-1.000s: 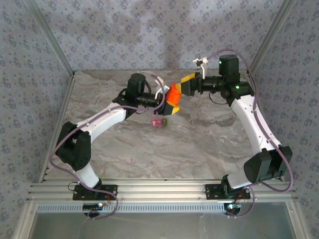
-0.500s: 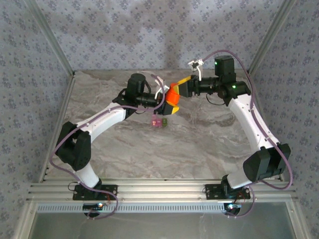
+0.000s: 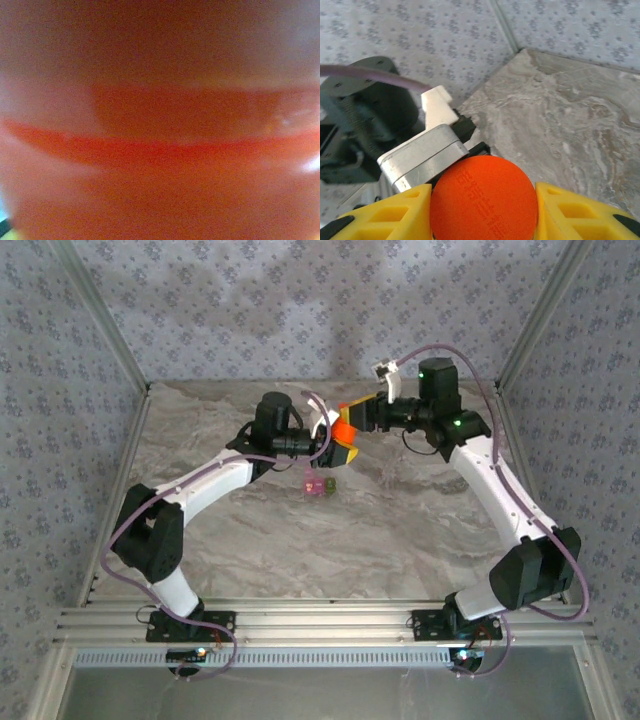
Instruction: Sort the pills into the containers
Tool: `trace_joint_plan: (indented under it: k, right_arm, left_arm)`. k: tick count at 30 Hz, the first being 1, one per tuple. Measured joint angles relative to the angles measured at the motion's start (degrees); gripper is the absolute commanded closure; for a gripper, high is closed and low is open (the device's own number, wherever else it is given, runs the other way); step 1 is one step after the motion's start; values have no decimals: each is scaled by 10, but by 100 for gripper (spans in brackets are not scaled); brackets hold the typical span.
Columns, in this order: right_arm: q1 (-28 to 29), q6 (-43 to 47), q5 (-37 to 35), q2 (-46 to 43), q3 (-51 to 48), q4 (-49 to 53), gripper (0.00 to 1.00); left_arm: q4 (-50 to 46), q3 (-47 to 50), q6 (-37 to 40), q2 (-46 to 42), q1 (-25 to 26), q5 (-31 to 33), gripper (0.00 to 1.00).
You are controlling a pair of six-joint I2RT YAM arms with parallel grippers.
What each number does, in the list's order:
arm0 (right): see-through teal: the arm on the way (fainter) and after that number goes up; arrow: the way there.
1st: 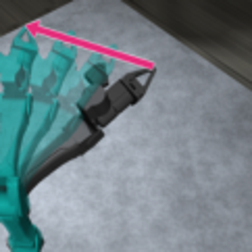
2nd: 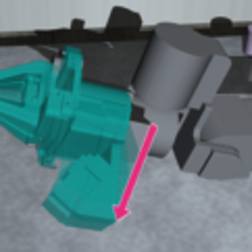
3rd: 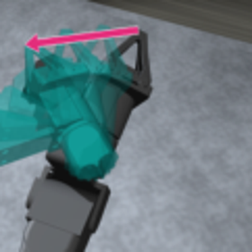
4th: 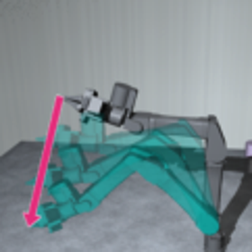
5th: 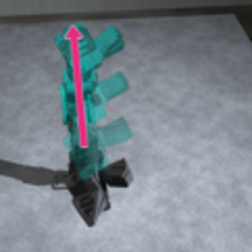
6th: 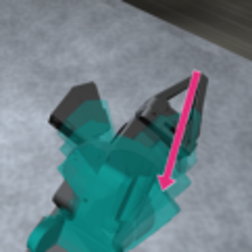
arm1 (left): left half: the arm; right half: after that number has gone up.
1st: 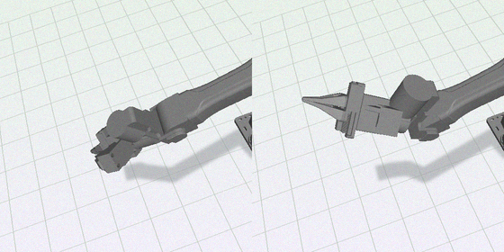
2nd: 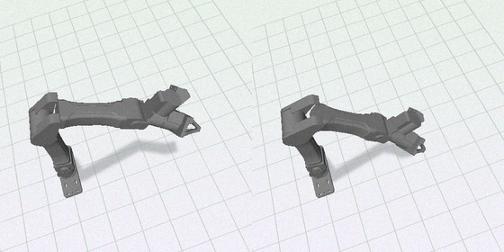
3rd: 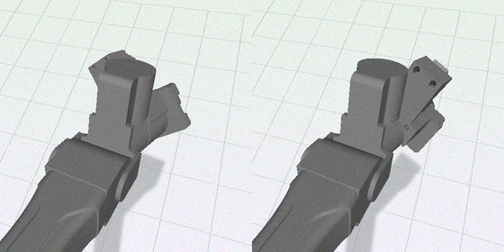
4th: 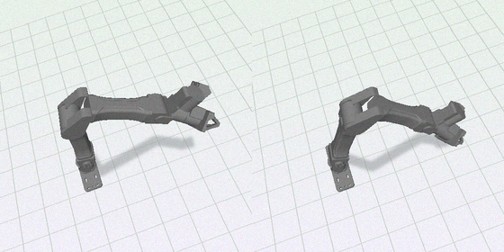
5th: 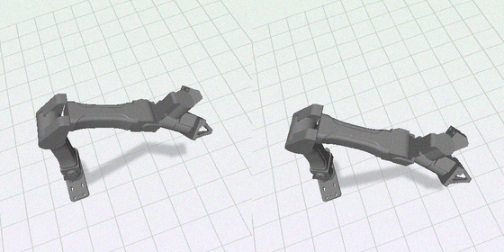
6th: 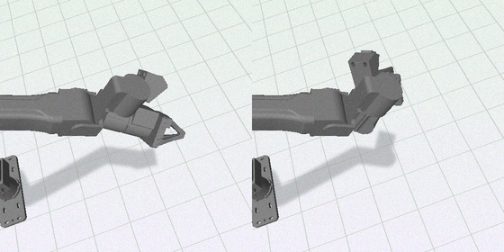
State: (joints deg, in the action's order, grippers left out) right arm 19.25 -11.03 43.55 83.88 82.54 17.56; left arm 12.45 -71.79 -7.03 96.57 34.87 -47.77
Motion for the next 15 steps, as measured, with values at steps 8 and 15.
trace_joint_plan:
  k: [8, 15]
  right_arm:
    - [29, -69, -110, 9, -18, -50, 51]
    - [23, -86, -129, 10, -19, -59, 29]
  left_arm:
    - [53, 30, -26, 0, 12, 130, 100]
    - [104, 42, -51, 3, 27, 194, 100]
